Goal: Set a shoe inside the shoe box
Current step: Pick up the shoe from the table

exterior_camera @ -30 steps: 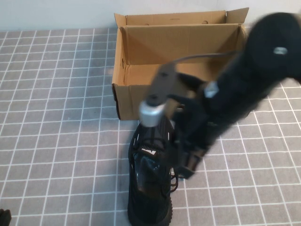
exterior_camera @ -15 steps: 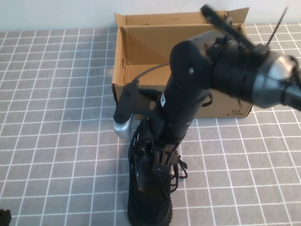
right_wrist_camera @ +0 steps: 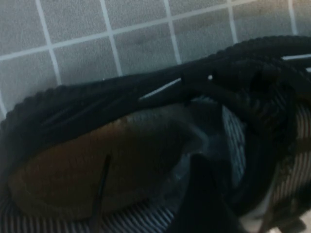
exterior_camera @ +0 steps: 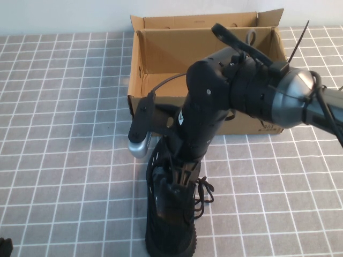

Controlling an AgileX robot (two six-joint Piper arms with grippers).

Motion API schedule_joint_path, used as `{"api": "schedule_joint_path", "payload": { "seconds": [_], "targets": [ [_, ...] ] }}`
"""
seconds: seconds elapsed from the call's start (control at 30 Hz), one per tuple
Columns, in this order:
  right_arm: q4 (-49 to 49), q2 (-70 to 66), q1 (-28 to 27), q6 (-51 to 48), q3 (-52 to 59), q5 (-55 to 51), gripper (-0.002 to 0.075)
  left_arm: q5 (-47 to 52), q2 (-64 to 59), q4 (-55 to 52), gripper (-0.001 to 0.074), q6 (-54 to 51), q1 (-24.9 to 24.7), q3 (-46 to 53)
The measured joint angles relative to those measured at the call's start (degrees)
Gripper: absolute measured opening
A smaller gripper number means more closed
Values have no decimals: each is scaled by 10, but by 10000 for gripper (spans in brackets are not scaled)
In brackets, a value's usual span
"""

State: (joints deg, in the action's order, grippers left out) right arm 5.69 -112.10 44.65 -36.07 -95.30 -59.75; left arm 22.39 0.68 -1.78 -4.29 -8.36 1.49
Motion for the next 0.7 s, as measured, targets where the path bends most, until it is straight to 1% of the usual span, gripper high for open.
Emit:
{"api": "schedule_joint_path", "payload": {
  "seconds": [0.1,0.2,0.3,0.43,0.47,0.57,0.7],
  "targets": [
    [0,-5,0,0,-1,4,383,0,0,0,-1,0,0,0],
    [2,-9,1,-1,-1,5,330,0,0,0,-1,0,0,0],
    [3,-9,3,0,-1,5,230,0,0,0,-1,0,0,0],
    [7,-10,3,0,-1,-4,61,0,0,0,-1,0,0,0],
    [8,-10,3,0,-2,-7,37,0,0,0,-1,0,0,0],
    [7,0,3,1,-3,-8,11,0,0,0,-1,0,0,0],
    [-5,37,3,23,-3,-17,4,0,0,0,-1,0,0,0]
  ]
}}
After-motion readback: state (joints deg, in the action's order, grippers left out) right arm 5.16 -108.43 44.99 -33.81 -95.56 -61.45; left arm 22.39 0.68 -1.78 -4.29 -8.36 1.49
